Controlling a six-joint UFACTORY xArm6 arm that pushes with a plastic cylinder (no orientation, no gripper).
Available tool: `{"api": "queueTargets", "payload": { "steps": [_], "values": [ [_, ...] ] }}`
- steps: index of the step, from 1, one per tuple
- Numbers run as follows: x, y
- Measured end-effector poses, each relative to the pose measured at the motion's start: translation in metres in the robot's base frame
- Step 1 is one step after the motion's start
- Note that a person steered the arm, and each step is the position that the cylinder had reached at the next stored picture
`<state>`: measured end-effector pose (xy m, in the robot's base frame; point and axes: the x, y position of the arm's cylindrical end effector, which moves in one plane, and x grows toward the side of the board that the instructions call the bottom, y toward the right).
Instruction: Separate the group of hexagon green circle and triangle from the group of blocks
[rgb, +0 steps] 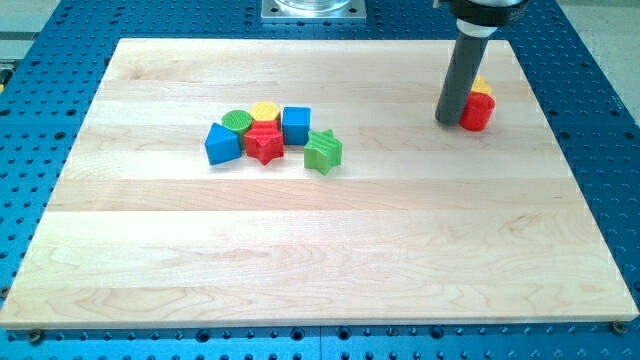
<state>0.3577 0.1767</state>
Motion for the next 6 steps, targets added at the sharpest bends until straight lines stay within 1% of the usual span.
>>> {"api": "queueTargets", "payload": {
  "steps": [2, 3, 5, 6],
  "values": [
    [0.0, 0.0],
    [0.0, -0.017],
    [0.0, -0.175],
    [-0.004, -0.223]
  ]
}}
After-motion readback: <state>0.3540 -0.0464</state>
